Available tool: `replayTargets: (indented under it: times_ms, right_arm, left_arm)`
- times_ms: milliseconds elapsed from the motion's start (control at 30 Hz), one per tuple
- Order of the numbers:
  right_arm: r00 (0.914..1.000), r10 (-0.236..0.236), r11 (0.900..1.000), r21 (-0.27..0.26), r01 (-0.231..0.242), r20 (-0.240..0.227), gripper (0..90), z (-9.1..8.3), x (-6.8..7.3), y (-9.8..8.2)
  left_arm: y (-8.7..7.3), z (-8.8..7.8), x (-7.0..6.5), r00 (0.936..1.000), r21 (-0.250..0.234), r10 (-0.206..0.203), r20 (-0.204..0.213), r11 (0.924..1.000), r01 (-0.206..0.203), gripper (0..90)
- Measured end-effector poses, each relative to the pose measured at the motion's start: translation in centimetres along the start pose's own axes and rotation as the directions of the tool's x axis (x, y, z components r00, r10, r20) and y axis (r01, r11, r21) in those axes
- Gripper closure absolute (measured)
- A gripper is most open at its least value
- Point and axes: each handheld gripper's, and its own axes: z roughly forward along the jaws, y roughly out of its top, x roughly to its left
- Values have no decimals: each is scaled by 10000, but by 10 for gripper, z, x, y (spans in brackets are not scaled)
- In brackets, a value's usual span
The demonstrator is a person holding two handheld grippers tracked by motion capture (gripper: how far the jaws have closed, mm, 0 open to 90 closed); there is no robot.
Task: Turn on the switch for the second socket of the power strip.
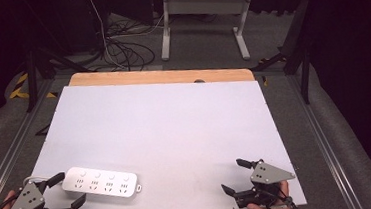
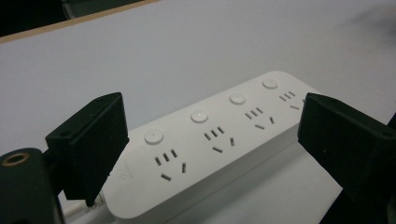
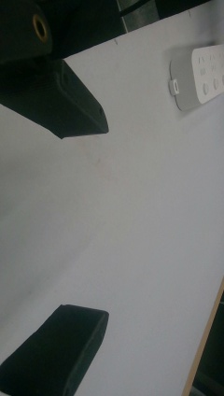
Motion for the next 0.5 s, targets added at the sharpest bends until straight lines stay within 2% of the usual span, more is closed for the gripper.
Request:
replayTargets:
  times_ms: [100,267,400,500]
  right_arm:
    - [10000,9,10000,1,-9,0,98,0,0,0]
    - [10000,15,10000,3,-15,-6,98,0,0,0]
    - [10000,25,10000,19,-25,-22,98,0,0,0]
    - [10000,30,10000,78,-30,-3,98,0,-1,-1]
  left_arm:
    - [-4,-1,0,10000,-51,-31,-19,10000,31,88]
    - [-13,0,-1,9991,-240,-419,-55,9988,418,87]
    - [-15,3,2,9981,-114,-617,-7,9980,617,86]
    - [-16,7,2,9957,80,-925,25,9957,924,85]
